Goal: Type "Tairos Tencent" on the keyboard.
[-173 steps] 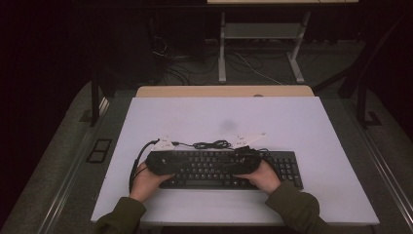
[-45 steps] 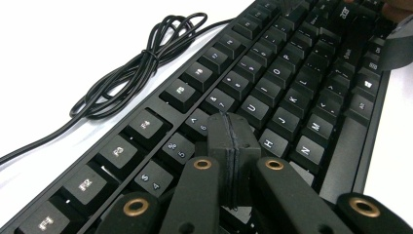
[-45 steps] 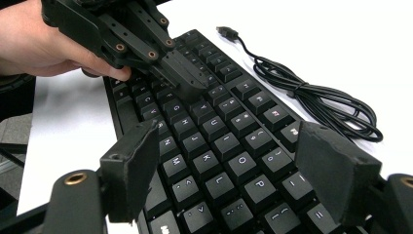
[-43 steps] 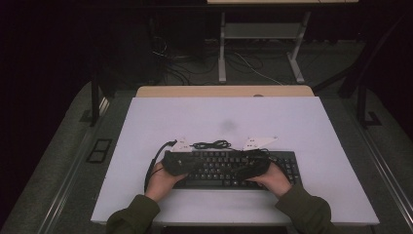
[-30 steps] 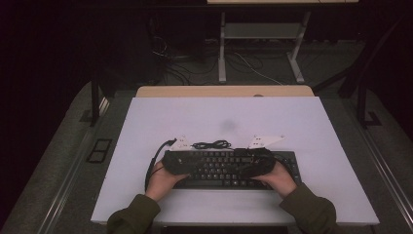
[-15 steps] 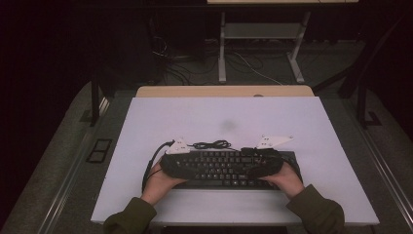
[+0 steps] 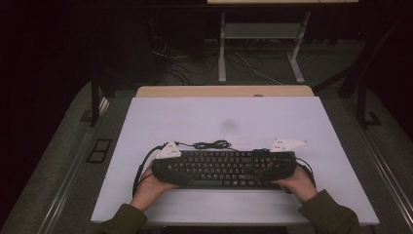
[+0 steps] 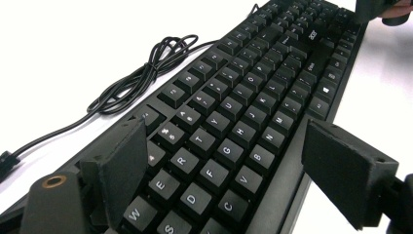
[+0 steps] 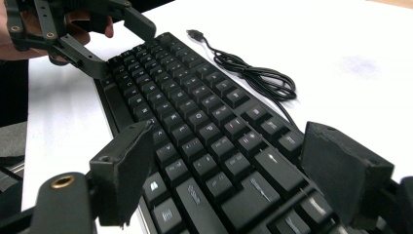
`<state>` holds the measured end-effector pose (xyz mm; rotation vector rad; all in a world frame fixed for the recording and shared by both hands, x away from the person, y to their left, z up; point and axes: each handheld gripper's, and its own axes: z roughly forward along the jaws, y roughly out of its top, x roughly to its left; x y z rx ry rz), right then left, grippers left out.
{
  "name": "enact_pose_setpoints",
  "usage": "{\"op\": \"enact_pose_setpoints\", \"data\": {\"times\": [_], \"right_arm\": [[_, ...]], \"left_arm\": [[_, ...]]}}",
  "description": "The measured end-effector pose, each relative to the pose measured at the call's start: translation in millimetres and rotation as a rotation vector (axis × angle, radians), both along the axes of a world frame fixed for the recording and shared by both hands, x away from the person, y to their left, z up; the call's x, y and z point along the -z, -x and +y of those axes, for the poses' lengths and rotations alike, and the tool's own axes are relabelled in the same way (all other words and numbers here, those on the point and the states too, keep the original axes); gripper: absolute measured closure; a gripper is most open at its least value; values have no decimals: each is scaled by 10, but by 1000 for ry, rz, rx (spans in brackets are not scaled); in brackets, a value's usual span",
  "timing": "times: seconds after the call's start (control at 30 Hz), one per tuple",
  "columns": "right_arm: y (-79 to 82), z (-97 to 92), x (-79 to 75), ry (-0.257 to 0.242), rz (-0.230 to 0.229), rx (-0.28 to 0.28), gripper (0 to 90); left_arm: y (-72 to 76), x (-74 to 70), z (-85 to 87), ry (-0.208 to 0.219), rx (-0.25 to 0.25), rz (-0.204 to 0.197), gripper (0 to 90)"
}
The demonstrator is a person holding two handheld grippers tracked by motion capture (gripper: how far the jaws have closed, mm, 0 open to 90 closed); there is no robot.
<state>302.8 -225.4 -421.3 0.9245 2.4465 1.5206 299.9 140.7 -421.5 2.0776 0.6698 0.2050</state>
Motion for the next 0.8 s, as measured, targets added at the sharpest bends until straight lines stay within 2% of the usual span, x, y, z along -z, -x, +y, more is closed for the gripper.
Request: {"op": "enact_pose_setpoints", "data": {"times": [0.43,0.8], "right_arm": [[165,-369,37,7,-4,55,189],[285,-622,87,4,-6,85,187]], "left_arm": [[105,28,170,8,-12,-3,132],[118,12,234,24,-46,-4,11]]}}
